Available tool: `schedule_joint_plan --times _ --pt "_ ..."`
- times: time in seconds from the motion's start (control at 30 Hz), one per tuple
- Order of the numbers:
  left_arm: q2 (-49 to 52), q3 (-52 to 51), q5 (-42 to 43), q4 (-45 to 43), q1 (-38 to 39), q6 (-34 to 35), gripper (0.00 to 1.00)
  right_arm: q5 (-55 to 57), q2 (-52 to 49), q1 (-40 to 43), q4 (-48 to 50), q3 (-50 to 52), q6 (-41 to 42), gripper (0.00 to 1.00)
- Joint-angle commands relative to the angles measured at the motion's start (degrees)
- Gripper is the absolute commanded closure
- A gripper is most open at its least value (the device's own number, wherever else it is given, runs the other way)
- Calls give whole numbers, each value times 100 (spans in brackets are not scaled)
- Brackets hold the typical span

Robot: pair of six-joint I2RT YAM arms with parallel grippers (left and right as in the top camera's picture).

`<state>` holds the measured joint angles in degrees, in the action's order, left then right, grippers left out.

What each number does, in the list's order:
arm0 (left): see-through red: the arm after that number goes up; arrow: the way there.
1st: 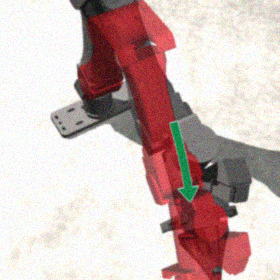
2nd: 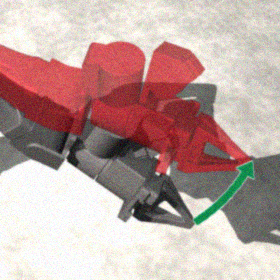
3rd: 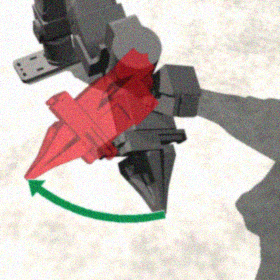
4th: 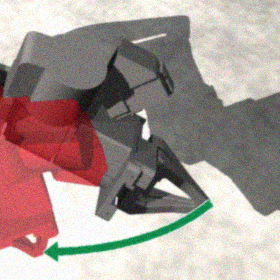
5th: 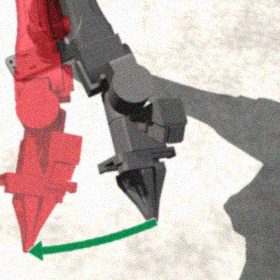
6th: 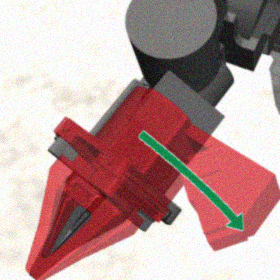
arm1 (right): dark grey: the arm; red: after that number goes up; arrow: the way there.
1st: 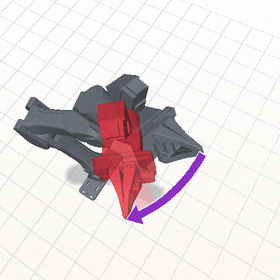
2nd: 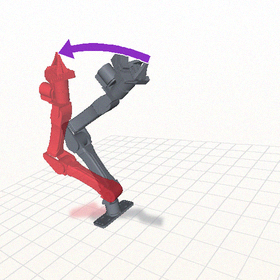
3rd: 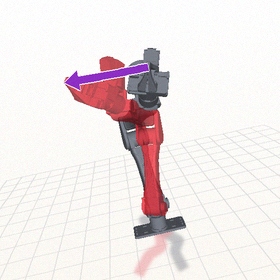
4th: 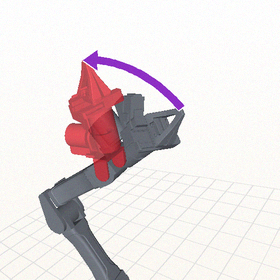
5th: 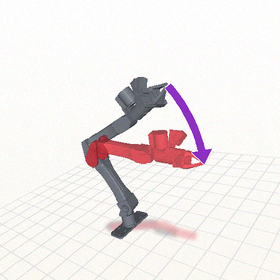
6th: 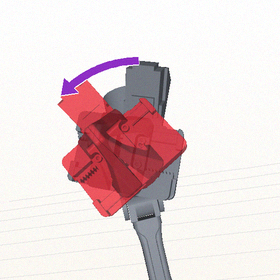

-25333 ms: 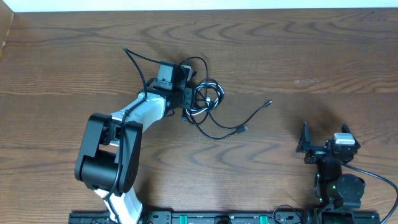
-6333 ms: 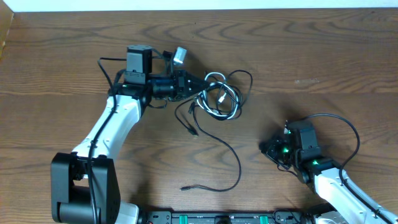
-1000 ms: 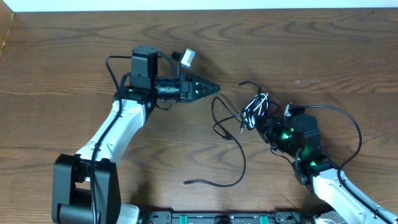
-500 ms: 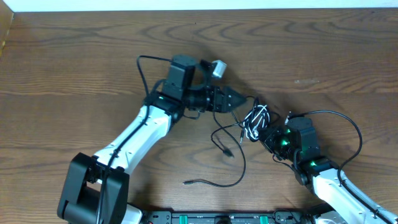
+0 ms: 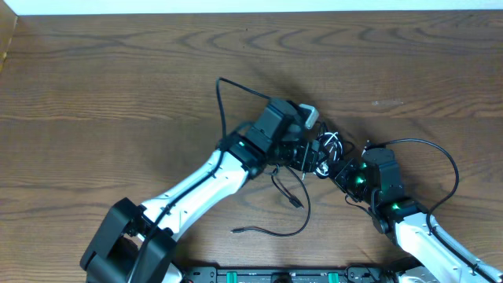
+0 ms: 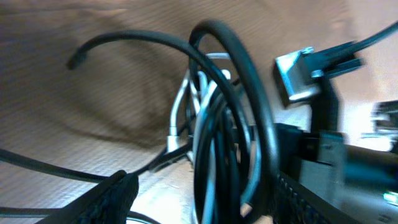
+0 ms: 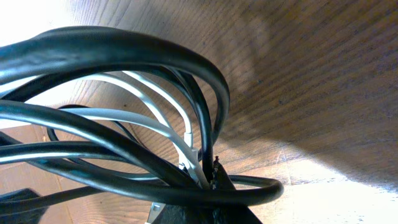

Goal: Untangle cables

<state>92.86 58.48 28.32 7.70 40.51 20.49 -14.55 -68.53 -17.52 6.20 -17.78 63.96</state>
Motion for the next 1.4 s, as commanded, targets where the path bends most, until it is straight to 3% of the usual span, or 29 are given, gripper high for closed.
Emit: schedule_joint_plan --times 0.0,0.1,0.13,0.37,0.6,0.93,1.13,1.37 --pt "-94 -20 -1392 138 179 -181 42 -70 -11 17 11 -44 -109 98" --pt "-94 -20 -2081 350 205 -181 86 -317 -11 17 -4 -44 -269 99" --pt "-92 -20 -2293 437 197 -181 92 -369 -11 17 -9 -44 -374 99" --pt "-225 -9 -3248 551 -131 103 92 -245 -11 24 -485 -44 -555 99" --pt "-1204 0 -3244 321 -754 120 92 203 -11 24 -1657 -44 -553 99" --pt "-2269 -2 -3224 348 -1126 122 92 216 -11 22 -1738 -44 -531 99" --pt "-2317 -2 -2483 540 -1126 87 92 157 -11 24 -1727 -44 -608 93" --pt "-2315 -2 -1523 1167 -1126 -909 88 -490 144 57 -863 -57 -1941 78"
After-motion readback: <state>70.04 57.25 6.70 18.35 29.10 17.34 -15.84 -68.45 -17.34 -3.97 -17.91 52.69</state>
